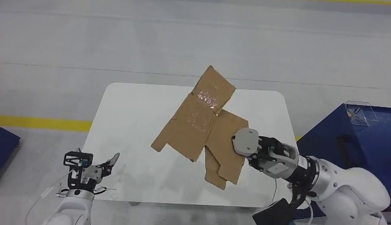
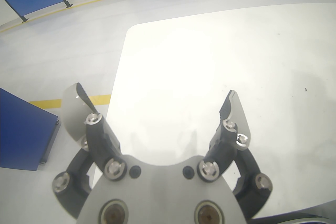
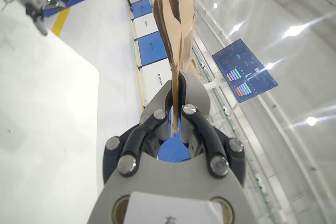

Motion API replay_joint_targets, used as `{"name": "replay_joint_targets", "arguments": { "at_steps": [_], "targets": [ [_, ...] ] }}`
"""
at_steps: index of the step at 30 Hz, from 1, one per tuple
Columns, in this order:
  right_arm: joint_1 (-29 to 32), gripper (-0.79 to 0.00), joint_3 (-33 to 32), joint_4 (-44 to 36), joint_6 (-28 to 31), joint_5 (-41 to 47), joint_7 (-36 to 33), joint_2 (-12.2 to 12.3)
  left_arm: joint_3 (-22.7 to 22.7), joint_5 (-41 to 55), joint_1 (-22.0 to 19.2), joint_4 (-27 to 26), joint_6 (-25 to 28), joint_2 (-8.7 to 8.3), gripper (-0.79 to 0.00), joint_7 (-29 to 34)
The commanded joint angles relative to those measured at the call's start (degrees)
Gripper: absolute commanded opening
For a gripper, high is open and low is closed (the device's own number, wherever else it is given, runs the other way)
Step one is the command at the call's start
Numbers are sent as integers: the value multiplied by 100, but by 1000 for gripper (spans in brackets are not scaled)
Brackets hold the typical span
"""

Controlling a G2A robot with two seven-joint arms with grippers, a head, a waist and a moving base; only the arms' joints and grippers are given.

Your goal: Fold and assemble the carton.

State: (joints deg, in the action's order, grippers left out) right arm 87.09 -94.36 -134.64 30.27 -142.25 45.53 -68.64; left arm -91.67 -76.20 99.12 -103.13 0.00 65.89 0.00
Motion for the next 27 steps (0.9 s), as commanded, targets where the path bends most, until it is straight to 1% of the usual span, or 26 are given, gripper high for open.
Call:
{"name": "replay_joint_targets", "arguments": {
  "at_steps": [1, 4, 7, 9, 10, 12, 13, 16, 18, 21, 23, 24, 27],
  "targets": [
    [412, -785, 201, 0, -817, -1243, 115, 42, 0, 0, 0, 0, 0, 0, 0, 0],
    [875, -785, 553, 0, -1402, -2087, 117, 84, 0, 0, 0, 0, 0, 0, 0, 0],
    [1154, -785, 774, 0, -1818, -2631, 33, 115, 0, 0, 0, 0, 0, 0, 0, 0],
    [1236, -785, 840, 0, -1964, -2607, -36, 122, 0, 0, 0, 0, 0, 0, 0, 0],
    [1235, -785, 829, 0, -1956, -2365, -60, 119, 0, 0, 0, 0, 0, 0, 0, 0],
    [1131, -785, 677, 0, -1788, -1695, -57, 116, 0, 0, 0, 0, 0, 0, 0, 0],
    [1059, -785, 569, 0, -1574, -1242, -25, 115, 0, 0, 0, 0, 0, 0, 0, 0],
    [738, -785, 127, 0, -436, 681, 190, 116, 0, 0, 0, 0, 0, 0, 0, 0],
    [516, -785, -265, 0, 431, 2015, 193, 124, 0, 0, 0, 0, 0, 0, 0, 0],
    [279, -785, -775, 125, 1763, 4077, -64, 141, 0, 0, 0, 0, 0, 0, 0, 0],
    [60, -785, -984, 388, 2563, 5189, -256, 175, 0, 0, 0, 0, 0, 0, 0, 0],
    [-6, -785, -980, 560, 2773, 5690, -368, 201, 0, 0, 0, 0, 0, 0, 0, 0],
    [-53, -785, -504, 883, 2773, 7006, -1032, 375, 0, 0, 0, 0, 0, 0, 0, 0]
  ]
}}
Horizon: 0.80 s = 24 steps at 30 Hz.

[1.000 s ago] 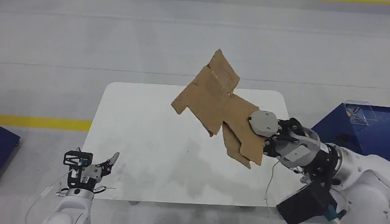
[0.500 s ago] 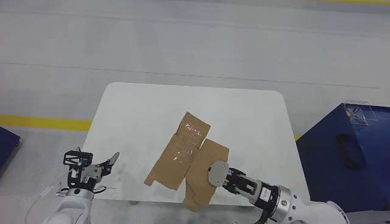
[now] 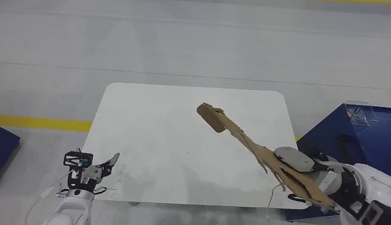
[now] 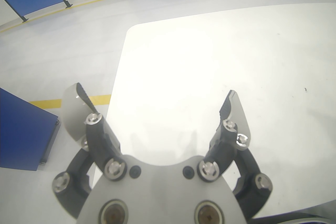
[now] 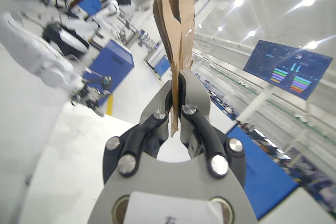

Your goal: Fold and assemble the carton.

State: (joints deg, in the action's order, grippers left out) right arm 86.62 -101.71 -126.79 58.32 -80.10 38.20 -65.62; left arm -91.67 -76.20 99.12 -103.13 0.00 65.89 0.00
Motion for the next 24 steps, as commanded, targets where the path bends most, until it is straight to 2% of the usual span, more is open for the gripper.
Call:
{"name": "replay_joint_targets", "arguments": {
  "at_steps": [1, 4, 5, 6, 7, 9, 12, 15, 19, 24],
  "targets": [
    [-34, -785, 450, 171, -32, 1232, -571, 158, 0, 0, 0, 0, 0, 0, 0, 0],
    [-104, -785, 1065, 476, -32, 2543, -1361, 409, 0, 0, 0, 0, 0, 0, 0, 0],
    [-179, -785, 1362, 679, -32, 3259, -1804, 534, 0, 0, 0, 0, 0, 0, 0, 0],
    [-205, -785, 1589, 748, -32, 3585, -2135, 604, 0, 0, 0, 0, 0, 0, 0, 0],
    [-293, -785, 2122, 906, -32, 4454, -2756, 740, 0, 0, 0, 0, 0, 0, 0, 0],
    [-528, -785, 2735, 1246, -32, 5600, -3768, 921, 0, 0, 0, 0, 0, 0, 0, 0],
    [-795, -785, 3395, 1766, -32, 7087, -4859, 1086, 0, 0, 0, 0, 0, 0, 0, 0],
    [-909, -785, 3755, 2187, -32, 7903, -5594, 1159, 0, 0, 0, 0, 0, 0, 0, 0],
    [-982, -785, 4053, 2705, -32, 8802, -6144, 1177, 0, 0, 0, 0, 0, 0, 0, 0],
    [-982, -785, 4053, 2705, -32, 8802, -6144, 1177, 0, 0, 0, 0, 0, 0, 0, 0]
  ]
}}
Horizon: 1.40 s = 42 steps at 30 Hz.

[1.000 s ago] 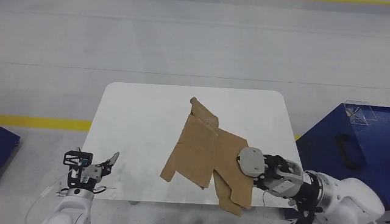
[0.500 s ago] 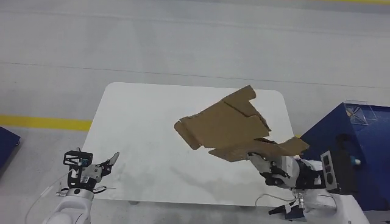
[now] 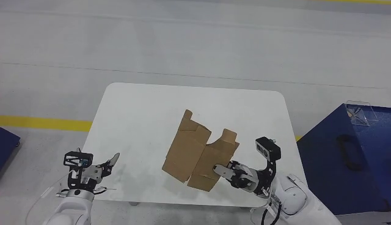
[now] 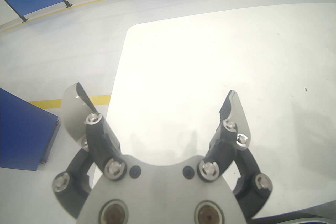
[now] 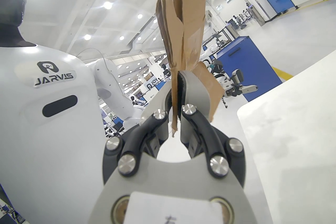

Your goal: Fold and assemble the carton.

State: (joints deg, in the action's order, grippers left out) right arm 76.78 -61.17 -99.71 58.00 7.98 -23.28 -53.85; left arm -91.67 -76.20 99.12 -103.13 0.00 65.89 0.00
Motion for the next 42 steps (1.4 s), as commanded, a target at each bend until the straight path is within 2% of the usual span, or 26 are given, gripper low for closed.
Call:
{"name": "replay_joint_targets", "arguments": {
  "at_steps": [1, 11, 12, 14, 15, 18, 23, 26, 30, 33, 35, 39, 40, 42],
  "targets": [
    [1, -785, -1, -3, 0, -5, 3, 0, 0, 0, 0, 0, 0, 0, 0, 0],
    [1, -785, -1, -3, 0, -5, 3, 0, 0, 0, 0, 0, 0, 0, 0, 0],
    [1, -785, -1, -3, 0, -5, 3, 0, 31, 270, 20, -18, 136, 9, 0, 142],
    [16, -785, -9, 33, -135, -47, 42, -8, -103, 1022, -2, -123, 672, -3, 0, 724],
    [31, -785, 11, 86, -155, -14, 82, -19, -231, 1518, -66, -167, 724, -2, 0, 1057],
    [2, -785, 136, 423, -269, 239, 123, -58, -401, 3125, -416, -265, 461, 45, 0, 1657],
    [-296, -785, 583, 971, -460, 530, -358, -153, -471, 6682, -974, -171, 152, 101, 0, 3501],
    [-502, -785, 1018, 1215, -532, 1161, -792, -244, -374, 7985, -1311, 72, -47, 108, 0, 4382],
    [-837, -785, 1451, 1601, -890, 2025, -1445, -365, 8, 8764, -1621, 292, -40, 124, 0, 5094],
    [-1015, -785, 1681, 1825, -929, 2649, -1896, -458, 228, 9158, -1723, 405, 314, 124, 0, 5634],
    [-1102, -785, 1770, 1959, -954, 2886, -2118, -508, 323, 9518, -1793, 519, 342, 120, 0, 6026],
    [-1245, -785, 1850, 2183, -1021, 3268, -2564, -578, 440, 9617, -1876, 604, 503, 91, 0, 6481],
    [-1266, -785, 1854, 2235, -1038, 3278, -2612, -591, 482, 9578, -1871, 612, 528, 85, -86, 6532],
    [-1283, -785, 1859, 2285, -1060, 3336, -2670, -619, 538, 9565, -1886, 622, 570, 73, -372, 6618]
  ]
}}
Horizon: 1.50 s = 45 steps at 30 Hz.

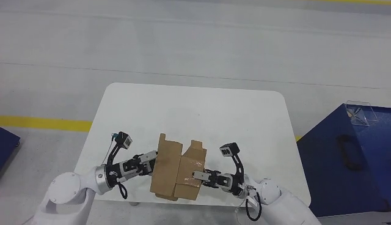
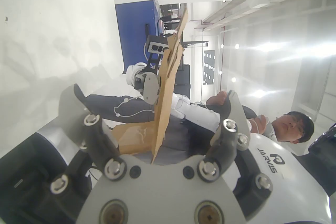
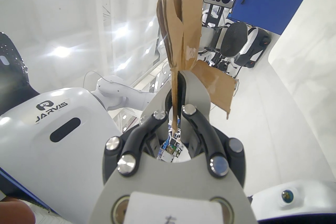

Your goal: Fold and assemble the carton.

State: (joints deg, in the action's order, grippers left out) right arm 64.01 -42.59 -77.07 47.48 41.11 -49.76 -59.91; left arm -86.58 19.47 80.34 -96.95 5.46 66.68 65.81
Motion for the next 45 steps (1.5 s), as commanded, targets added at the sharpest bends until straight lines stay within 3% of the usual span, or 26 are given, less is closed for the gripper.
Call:
{"name": "replay_joint_targets", "arguments": {
  "at_steps": [1, 4, 5, 12, 13, 14, 25, 27, 30, 32, 36, 39, 45],
  "targets": [
    [-10, -785, 1, 47, -14, 27, -48, -24, 52, 36, -8, 18, 65, -9, -428, 78],
    [1, -785, 5, 73, -55, 81, -110, -57, 73, 104, -12, 45, 115, -26, -720, 129],
    [6, -785, 3, 87, -73, 96, -132, -67, 78, 118, -1, 38, 142, -31, -785, 135],
    [15, -785, -17, 169, -104, 110, -154, -130, 45, 86, 53, 27, 303, -80, -785, 114],
    [15, -456, -17, 169, -104, 110, -154, -130, 12, -23, 90, -38, 374, -95, -785, 110],
    [15, 0, -17, 169, -104, 110, -154, -130, -34, -96, 122, -100, 427, -109, -785, 144],
    [15, 0, -17, 169, -104, 110, -154, -130, -34, -96, 122, -100, 427, -109, -785, 144],
    [-121, 0, -391, 170, 433, -873, 331, -89, -55, 98, 94, -184, 556, -82, -785, -307],
    [156, 0, -1011, -253, 1052, -1757, 1357, -35, 220, 315, 123, -231, 1308, 28, -785, -1541],
    [365, 0, -1536, -665, 1052, -2447, 1817, 9, 546, 587, 61, -130, 1907, 122, -785, -2184],
    [897, 0, -2159, -1442, 1052, -3914, 2560, 5, 1300, 812, -284, 561, 3156, 318, -785, -2980],
    [1164, 0, -2348, -1785, 1052, -5198, 3319, -64, 1806, 1558, -501, 874, 3529, 440, -785, -2954],
    [1334, 0, -2262, -1682, 1052, -7871, 5406, -255, 2374, 2495, -777, 1326, 4334, 574, -785, -2104]
  ]
}}
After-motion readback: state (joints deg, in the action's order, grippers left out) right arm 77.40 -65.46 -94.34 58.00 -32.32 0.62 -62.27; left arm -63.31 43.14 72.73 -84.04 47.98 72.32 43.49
